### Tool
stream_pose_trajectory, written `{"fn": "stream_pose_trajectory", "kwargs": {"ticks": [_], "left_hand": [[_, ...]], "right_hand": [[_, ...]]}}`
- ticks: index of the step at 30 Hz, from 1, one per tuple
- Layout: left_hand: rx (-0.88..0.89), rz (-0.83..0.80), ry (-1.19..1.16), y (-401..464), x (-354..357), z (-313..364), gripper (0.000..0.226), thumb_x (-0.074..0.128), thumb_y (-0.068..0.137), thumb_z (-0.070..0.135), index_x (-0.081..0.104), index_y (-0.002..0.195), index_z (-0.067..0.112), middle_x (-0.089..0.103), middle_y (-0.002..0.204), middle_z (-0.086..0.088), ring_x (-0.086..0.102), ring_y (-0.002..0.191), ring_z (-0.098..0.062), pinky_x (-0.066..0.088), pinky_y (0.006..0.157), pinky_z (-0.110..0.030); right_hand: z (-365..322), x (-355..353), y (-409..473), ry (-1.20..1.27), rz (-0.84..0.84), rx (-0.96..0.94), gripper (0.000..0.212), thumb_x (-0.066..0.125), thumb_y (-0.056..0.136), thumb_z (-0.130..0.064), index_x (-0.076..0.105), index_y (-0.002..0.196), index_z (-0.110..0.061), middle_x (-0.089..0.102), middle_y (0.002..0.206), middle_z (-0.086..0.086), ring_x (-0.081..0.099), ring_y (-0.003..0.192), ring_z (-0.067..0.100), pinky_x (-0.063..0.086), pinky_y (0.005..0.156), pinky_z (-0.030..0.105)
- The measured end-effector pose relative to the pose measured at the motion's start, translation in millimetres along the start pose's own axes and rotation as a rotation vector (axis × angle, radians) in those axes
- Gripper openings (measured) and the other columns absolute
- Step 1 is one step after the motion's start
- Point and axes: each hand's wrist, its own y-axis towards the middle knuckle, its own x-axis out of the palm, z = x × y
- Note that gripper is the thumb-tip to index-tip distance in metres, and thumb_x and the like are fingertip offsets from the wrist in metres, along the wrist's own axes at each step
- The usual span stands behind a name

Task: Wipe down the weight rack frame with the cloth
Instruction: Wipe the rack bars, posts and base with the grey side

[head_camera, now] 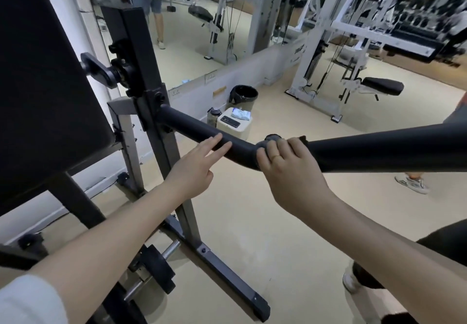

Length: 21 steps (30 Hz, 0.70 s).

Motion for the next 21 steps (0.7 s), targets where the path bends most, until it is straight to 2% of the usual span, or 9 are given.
{"fn": "stream_pose_trajectory", "kwargs": {"ticks": [2, 5, 7, 9, 12, 14, 16, 19, 21], "left_hand": [[0.004, 0.007, -0.018, 1.0, -2.4, 0.2, 0.075, 0.044, 0.086, -0.005, 0.021, 0.148, 0.03, 0.01, 0.158, 0.005, 0.011, 0.145, -0.015, 0.038, 0.1, -0.03], [0.013, 0.037, -0.048, 3.5, -4.3, -2.8, 0.073, 0.044, 0.083, -0.008, 0.032, 0.145, 0.028, 0.021, 0.156, 0.004, 0.021, 0.142, -0.018, 0.033, 0.102, -0.028], [0.023, 0.057, -0.042, 6.9, -5.2, -3.3, 0.07, 0.045, 0.083, -0.009, 0.037, 0.143, 0.025, 0.028, 0.153, 0.0, 0.025, 0.14, -0.021, 0.028, 0.106, -0.028], [0.033, 0.085, -0.043, 9.5, -4.5, -2.9, 0.067, 0.045, 0.082, -0.01, 0.042, 0.141, 0.022, 0.035, 0.15, -0.004, 0.029, 0.138, -0.025, 0.024, 0.109, -0.028], [0.027, 0.113, -0.058, 9.0, 0.8, -3.6, 0.067, 0.046, 0.081, -0.011, 0.043, 0.14, 0.02, 0.035, 0.149, -0.007, 0.029, 0.137, -0.026, 0.023, 0.107, -0.028], [0.01, 0.097, -0.063, 4.2, 5.3, -3.2, 0.071, 0.045, 0.082, -0.011, 0.037, 0.143, 0.022, 0.028, 0.153, -0.003, 0.023, 0.14, -0.023, 0.023, 0.105, -0.025], [-0.007, 0.066, -0.061, 0.8, 6.5, 0.2, 0.074, 0.044, 0.083, -0.011, 0.03, 0.146, 0.025, 0.02, 0.156, 0.001, 0.017, 0.143, -0.019, 0.023, 0.105, -0.023], [-0.072, 0.001, -0.058, 1.6, -0.4, 9.2, 0.076, 0.042, 0.085, -0.008, 0.024, 0.148, 0.03, 0.012, 0.157, 0.008, 0.014, 0.144, -0.012, 0.03, 0.103, -0.022], [-0.118, -0.042, -0.026, 2.6, -8.4, 16.0, 0.073, 0.04, 0.087, -0.005, 0.023, 0.148, 0.031, 0.01, 0.158, 0.01, 0.014, 0.144, -0.01, 0.033, 0.102, -0.023]], "right_hand": [[-5.2, 1.5, 10.9, -0.018, 0.004, 0.019, 0.057, 0.016, 0.077, -0.01, 0.056, 0.116, -0.003, 0.065, 0.104, 0.015, 0.06, 0.09, 0.03, 0.042, 0.082, 0.036], [-27.9, 1.6, 35.8, 0.11, -0.026, 0.035, 0.058, 0.037, 0.087, -0.022, 0.027, 0.137, 0.005, 0.05, 0.128, 0.022, 0.055, 0.108, 0.032, 0.038, 0.092, 0.036], [-34.0, 1.4, 41.8, 0.158, -0.056, 0.043, 0.063, 0.038, 0.09, -0.023, 0.016, 0.141, 0.006, 0.043, 0.134, 0.024, 0.05, 0.114, 0.033, 0.036, 0.095, 0.037], [-23.3, 0.7, 30.4, 0.118, -0.047, 0.027, 0.055, 0.027, 0.087, -0.016, 0.025, 0.138, 0.004, 0.049, 0.128, 0.021, 0.052, 0.11, 0.032, 0.035, 0.095, 0.038], [-5.1, -1.4, 6.7, -0.029, -0.013, 0.046, 0.065, 0.009, 0.072, -0.007, 0.054, 0.119, -0.003, 0.064, 0.104, 0.014, 0.058, 0.091, 0.03, 0.04, 0.085, 0.038], [-8.7, 1.9, 7.0, -0.038, -0.016, 0.06, 0.06, 0.014, 0.074, -0.01, 0.058, 0.114, -0.004, 0.066, 0.096, 0.012, 0.059, 0.083, 0.028, 0.041, 0.08, 0.036], [-19.0, 6.9, 23.7, -0.014, 0.016, 0.036, 0.051, 0.029, 0.081, -0.019, 0.046, 0.126, 0.0, 0.062, 0.109, 0.014, 0.059, 0.09, 0.028, 0.041, 0.083, 0.035], [-29.8, 5.3, 39.1, 0.109, -0.004, -0.027, 0.061, 0.037, 0.091, -0.026, 0.018, 0.139, 0.007, 0.044, 0.133, 0.023, 0.052, 0.109, 0.032, 0.037, 0.092, 0.038], [-19.8, 0.8, 29.3, 0.084, -0.013, -0.058, 0.057, 0.036, 0.093, -0.023, 0.02, 0.138, 0.007, 0.045, 0.131, 0.021, 0.05, 0.111, 0.032, 0.034, 0.094, 0.039]]}}
